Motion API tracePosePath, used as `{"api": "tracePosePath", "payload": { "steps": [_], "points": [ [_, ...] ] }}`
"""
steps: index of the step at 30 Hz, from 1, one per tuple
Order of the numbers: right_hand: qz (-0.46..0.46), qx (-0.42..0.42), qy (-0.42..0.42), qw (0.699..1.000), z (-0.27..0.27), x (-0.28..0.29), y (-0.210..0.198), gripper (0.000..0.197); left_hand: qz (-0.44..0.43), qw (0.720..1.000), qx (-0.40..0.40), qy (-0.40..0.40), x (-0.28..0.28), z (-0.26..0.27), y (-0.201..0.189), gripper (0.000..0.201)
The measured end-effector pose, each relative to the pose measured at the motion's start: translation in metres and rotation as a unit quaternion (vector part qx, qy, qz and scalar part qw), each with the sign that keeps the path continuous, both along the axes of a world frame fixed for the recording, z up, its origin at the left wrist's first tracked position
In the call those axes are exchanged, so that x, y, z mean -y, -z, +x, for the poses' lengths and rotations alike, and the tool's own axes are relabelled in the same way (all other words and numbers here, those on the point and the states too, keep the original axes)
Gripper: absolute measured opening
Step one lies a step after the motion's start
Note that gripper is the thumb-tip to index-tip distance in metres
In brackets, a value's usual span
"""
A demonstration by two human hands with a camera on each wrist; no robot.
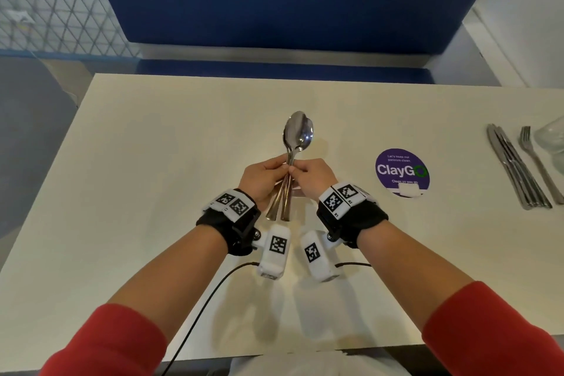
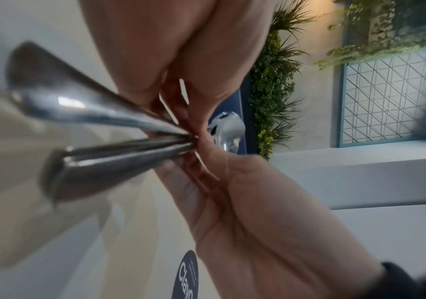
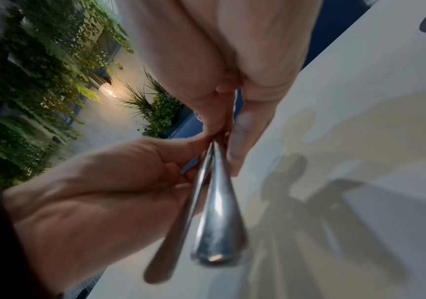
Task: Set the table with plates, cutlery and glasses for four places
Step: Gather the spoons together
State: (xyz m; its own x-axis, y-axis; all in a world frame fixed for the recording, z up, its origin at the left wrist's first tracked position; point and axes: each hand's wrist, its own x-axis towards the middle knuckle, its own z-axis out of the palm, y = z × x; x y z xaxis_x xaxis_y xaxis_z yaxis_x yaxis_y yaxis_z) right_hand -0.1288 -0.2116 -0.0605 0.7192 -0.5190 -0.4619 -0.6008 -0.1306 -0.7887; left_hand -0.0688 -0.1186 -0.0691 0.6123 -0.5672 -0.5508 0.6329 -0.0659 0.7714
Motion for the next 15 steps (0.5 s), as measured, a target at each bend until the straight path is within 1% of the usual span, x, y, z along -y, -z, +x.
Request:
{"api": "tracePosePath", "payload": {
  "steps": [2, 3, 7, 9, 11, 15],
  "points": [
    [0.052, 0.005, 0.023, 0.998, -0.006, 0.009, -0.002, 0.026, 0.012, 0.999, 0.010, 0.030, 0.005, 0.000, -0.001, 0.032],
    [0.064, 0.006, 0.024, 0.998, -0.010, 0.014, -0.003, 0.027, 0.018, 0.999, 0.017, 0.045, 0.009, 0.000, -0.001, 0.033],
    [0.069, 0.021, 0.013, 0.997, -0.029, 0.035, -0.008, 0.027, 0.031, 0.995, 0.029, 0.087, 0.029, -0.007, -0.005, 0.034],
    [0.058, 0.022, -0.008, 0.998, -0.038, 0.048, -0.008, 0.025, 0.035, 0.994, 0.034, 0.096, 0.042, -0.014, -0.006, 0.034],
    [0.025, 0.024, -0.027, 0.999, -0.049, 0.061, -0.008, 0.024, 0.031, 0.994, 0.030, 0.099, 0.058, -0.022, -0.005, 0.032],
    [0.008, 0.030, -0.017, 0.999, -0.074, 0.094, -0.004, 0.023, 0.039, 0.995, 0.044, 0.082, 0.094, -0.045, 0.000, 0.025]
  ]
}}
